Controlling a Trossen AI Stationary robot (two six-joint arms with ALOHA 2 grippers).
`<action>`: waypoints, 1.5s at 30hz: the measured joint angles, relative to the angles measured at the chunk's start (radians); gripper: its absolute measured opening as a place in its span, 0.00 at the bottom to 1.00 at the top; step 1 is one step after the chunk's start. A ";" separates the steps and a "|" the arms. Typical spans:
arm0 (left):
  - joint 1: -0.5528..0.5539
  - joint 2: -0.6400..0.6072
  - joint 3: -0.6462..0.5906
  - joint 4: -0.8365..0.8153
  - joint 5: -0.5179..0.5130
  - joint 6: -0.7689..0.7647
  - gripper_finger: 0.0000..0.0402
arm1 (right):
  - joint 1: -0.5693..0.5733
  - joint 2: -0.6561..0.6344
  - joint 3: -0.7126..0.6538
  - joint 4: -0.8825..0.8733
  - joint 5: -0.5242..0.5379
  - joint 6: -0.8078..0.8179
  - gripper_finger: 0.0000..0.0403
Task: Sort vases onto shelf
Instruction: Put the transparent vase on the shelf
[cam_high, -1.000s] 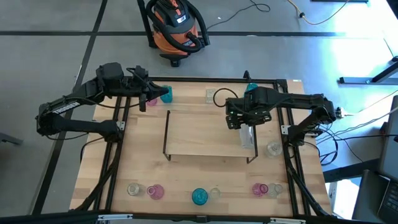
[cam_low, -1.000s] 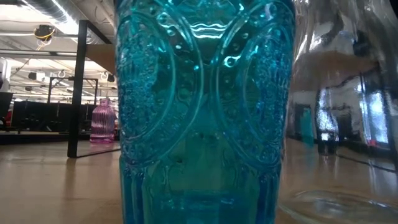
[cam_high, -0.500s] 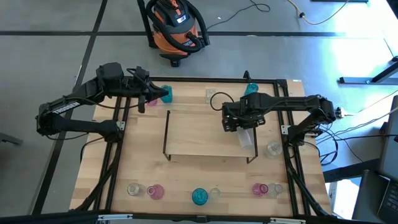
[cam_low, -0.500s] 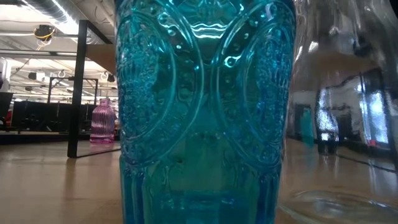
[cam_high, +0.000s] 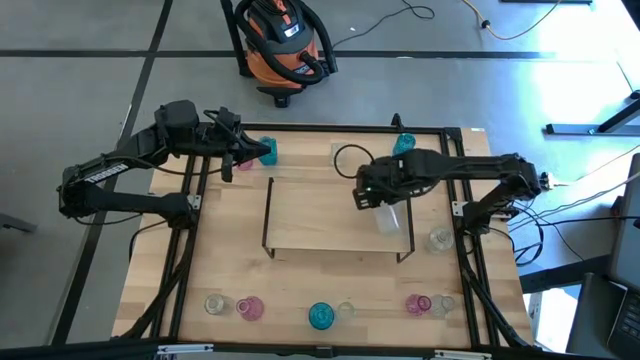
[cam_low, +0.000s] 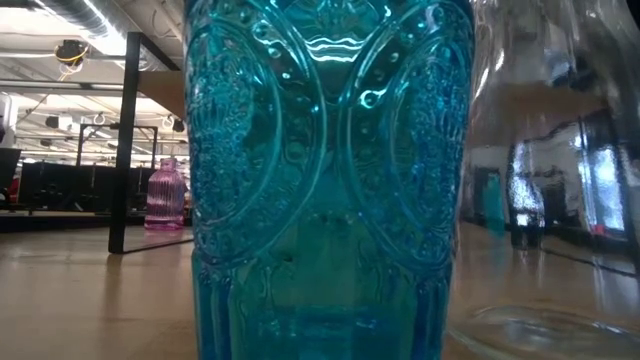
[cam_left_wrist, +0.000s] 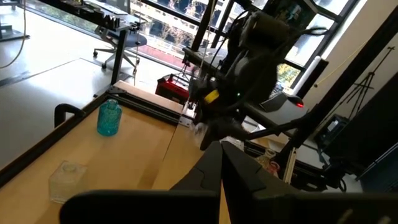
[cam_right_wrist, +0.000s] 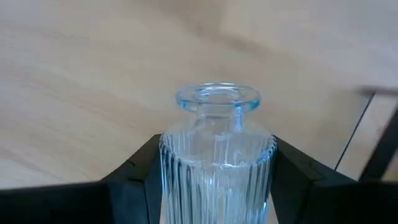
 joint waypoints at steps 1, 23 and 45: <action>0.000 0.000 0.000 0.000 0.000 0.000 0.00 | 0.014 0.000 0.020 -0.002 0.040 -0.005 0.46; 0.000 0.014 0.000 0.008 0.000 0.097 0.00 | 0.466 0.005 -0.272 -0.014 1.159 0.685 0.46; 0.000 0.074 0.000 0.029 0.075 0.104 0.00 | 0.390 0.005 -0.356 -0.138 1.186 0.600 0.46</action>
